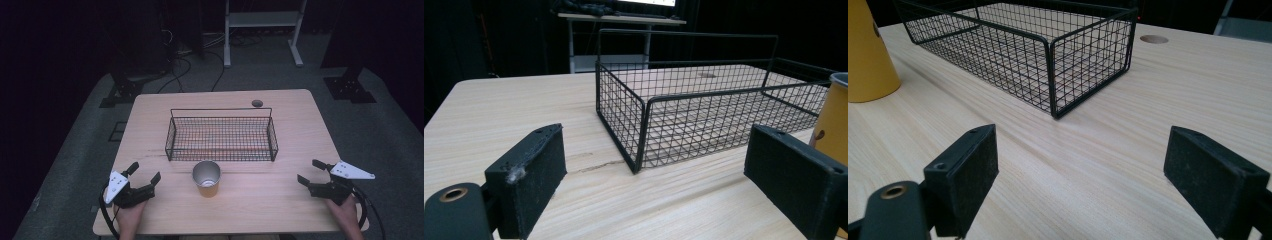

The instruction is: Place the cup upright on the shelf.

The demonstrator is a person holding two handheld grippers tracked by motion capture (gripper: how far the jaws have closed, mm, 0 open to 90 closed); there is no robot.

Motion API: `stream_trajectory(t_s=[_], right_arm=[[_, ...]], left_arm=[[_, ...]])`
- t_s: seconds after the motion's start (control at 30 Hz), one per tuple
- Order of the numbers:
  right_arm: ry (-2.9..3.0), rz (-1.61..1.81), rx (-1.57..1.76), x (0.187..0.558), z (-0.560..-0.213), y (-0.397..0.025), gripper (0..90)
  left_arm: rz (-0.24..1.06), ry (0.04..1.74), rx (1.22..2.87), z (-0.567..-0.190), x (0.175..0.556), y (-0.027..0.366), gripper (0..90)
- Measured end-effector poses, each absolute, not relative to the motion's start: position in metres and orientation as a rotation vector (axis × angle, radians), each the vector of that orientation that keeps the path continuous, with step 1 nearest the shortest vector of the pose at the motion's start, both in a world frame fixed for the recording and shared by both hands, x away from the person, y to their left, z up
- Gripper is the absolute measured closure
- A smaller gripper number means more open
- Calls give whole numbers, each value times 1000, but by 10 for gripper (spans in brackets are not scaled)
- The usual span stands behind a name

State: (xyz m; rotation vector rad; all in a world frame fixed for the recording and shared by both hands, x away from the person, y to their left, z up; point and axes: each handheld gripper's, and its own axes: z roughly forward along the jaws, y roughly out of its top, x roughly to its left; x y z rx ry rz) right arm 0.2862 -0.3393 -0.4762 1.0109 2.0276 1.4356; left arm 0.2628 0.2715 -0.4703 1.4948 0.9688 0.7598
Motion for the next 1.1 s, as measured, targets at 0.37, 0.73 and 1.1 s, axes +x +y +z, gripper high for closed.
stream_trajectory(t_s=[0.37,0.73,1.1], right_arm=[[2026,1435,1014,286,-476,-339,131],[2030,1425,1014,286,-476,-339,131],[2029,1427,1014,286,-476,-339,131]], left_arm=[[726,931,1485,-469,262,269,73],[727,850,1544,-468,259,255,34],[698,803,1549,-466,258,249,15]])
